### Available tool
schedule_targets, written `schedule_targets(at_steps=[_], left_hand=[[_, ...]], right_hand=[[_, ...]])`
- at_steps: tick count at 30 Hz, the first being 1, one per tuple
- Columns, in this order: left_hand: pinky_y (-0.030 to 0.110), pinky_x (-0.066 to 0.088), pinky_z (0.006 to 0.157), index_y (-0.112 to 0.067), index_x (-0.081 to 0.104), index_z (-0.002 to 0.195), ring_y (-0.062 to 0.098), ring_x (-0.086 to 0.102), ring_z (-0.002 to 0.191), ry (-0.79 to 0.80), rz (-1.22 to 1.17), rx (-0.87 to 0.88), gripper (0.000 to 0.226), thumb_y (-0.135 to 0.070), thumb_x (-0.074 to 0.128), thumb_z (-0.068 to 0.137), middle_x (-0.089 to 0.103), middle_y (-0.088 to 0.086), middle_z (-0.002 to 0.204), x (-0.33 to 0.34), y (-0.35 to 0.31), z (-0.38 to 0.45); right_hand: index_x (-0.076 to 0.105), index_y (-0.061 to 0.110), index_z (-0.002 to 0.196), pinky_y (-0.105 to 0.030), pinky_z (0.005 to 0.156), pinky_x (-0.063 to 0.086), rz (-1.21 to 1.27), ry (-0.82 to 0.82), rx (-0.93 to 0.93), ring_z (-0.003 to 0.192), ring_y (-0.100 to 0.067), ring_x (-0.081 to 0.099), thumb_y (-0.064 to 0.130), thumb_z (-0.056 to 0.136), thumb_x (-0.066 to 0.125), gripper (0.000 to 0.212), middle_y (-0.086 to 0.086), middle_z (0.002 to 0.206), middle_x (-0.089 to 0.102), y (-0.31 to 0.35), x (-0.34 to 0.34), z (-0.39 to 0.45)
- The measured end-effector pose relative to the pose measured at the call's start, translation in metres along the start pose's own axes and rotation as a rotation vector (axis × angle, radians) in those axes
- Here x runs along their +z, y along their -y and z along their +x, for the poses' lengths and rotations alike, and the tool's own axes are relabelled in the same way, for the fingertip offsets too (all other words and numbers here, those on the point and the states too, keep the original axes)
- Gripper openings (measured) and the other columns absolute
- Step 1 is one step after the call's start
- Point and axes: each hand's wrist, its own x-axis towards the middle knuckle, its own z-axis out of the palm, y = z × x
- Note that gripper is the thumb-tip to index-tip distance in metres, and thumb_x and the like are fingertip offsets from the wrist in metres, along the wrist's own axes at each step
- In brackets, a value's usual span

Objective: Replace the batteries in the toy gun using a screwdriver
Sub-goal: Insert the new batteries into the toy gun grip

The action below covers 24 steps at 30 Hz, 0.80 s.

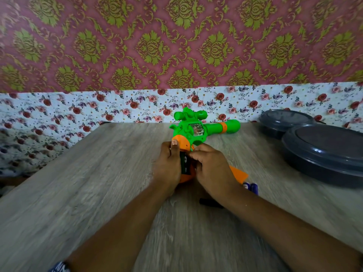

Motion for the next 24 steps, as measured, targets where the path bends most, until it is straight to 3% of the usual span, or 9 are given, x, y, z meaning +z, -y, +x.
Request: schedule_targets(at_steps=[3,5,8,11,13,16,19,22,24], left_hand=[[0.049,0.050,0.091,-0.012,0.050,0.115,0.031,0.060,0.099,-0.004,-0.017,-0.006,0.040,-0.042,0.028,0.101,0.061,0.014,0.107,0.001,0.000,0.000],[0.039,0.051,0.083,-0.012,0.050,0.113,0.028,0.059,0.095,-0.004,-0.035,-0.008,0.038,-0.041,0.028,0.101,0.060,0.012,0.104,0.000,0.000,0.000],[0.028,0.047,0.071,-0.013,0.051,0.114,0.021,0.059,0.088,0.010,-0.079,0.011,0.036,-0.037,0.028,0.102,0.058,0.006,0.098,0.000,-0.002,-0.001],[0.018,0.049,0.052,-0.015,0.050,0.104,0.006,0.061,0.065,0.025,-0.105,0.005,0.027,-0.032,0.029,0.103,0.057,0.002,0.083,0.000,-0.003,-0.002],[0.018,0.052,0.051,-0.022,0.049,0.092,0.007,0.062,0.062,0.040,-0.113,-0.028,0.021,-0.032,0.034,0.103,0.058,0.001,0.081,0.000,0.000,0.002],[0.037,0.057,0.065,-0.023,0.049,0.089,0.019,0.065,0.067,0.055,-0.165,-0.065,0.025,-0.038,0.033,0.102,0.061,0.008,0.084,0.002,0.001,0.002],[0.032,0.055,0.062,-0.024,0.046,0.092,0.018,0.065,0.063,0.054,-0.183,-0.059,0.022,-0.035,0.030,0.103,0.061,0.009,0.085,0.003,-0.003,0.000],[0.021,0.054,0.046,-0.020,0.043,0.107,0.007,0.064,0.048,0.062,-0.209,-0.078,0.020,-0.034,0.030,0.103,0.060,0.006,0.083,0.002,-0.005,-0.001],[0.019,0.053,0.044,-0.018,0.042,0.110,0.005,0.063,0.047,0.072,-0.214,-0.080,0.021,-0.034,0.030,0.103,0.060,0.006,0.083,0.001,-0.003,-0.001]], right_hand=[[0.067,-0.004,0.074,-0.028,0.062,0.040,-0.074,0.035,-0.011,0.074,-0.037,0.059,0.001,0.065,0.039,0.030,-0.021,0.084,0.058,0.001,0.001,-0.004],[0.066,-0.004,0.071,-0.026,0.060,0.034,-0.104,0.050,-0.024,0.071,-0.037,0.058,-0.003,0.066,0.043,0.023,-0.021,0.082,0.058,-0.001,0.000,-0.004],[0.069,-0.003,0.081,-0.028,0.063,0.035,-0.148,0.132,-0.038,0.077,-0.038,0.058,-0.007,0.070,0.053,0.019,-0.021,0.084,0.058,-0.003,-0.006,0.003],[0.072,0.005,0.097,-0.033,0.078,0.048,-0.147,0.156,-0.024,0.090,-0.032,0.061,-0.001,0.080,0.056,0.024,-0.017,0.098,0.066,0.005,-0.032,0.019],[0.072,0.008,0.098,-0.026,0.080,0.049,-0.153,0.293,0.039,0.089,-0.020,0.064,0.005,0.084,0.060,0.019,-0.010,0.101,0.071,0.011,-0.063,0.029],[0.071,0.008,0.091,-0.021,0.057,0.044,-0.271,0.664,0.157,0.060,-0.012,0.057,0.016,0.080,0.070,0.013,-0.007,0.080,0.069,0.012,-0.104,0.031],[0.067,0.003,0.094,-0.023,0.051,0.047,-0.453,0.951,0.332,0.063,-0.017,0.059,0.028,0.075,0.075,0.032,-0.002,0.066,0.059,0.014,-0.115,0.023],[0.058,0.004,0.089,-0.017,0.038,0.043,-0.601,1.014,0.360,0.060,-0.014,0.055,0.034,0.077,0.073,0.035,0.001,0.063,0.051,0.018,-0.110,0.019],[0.055,0.011,0.082,-0.021,0.044,0.043,-0.694,1.027,0.336,0.056,-0.010,0.047,0.038,0.075,0.074,0.034,0.003,0.064,0.047,0.021,-0.105,0.016]])
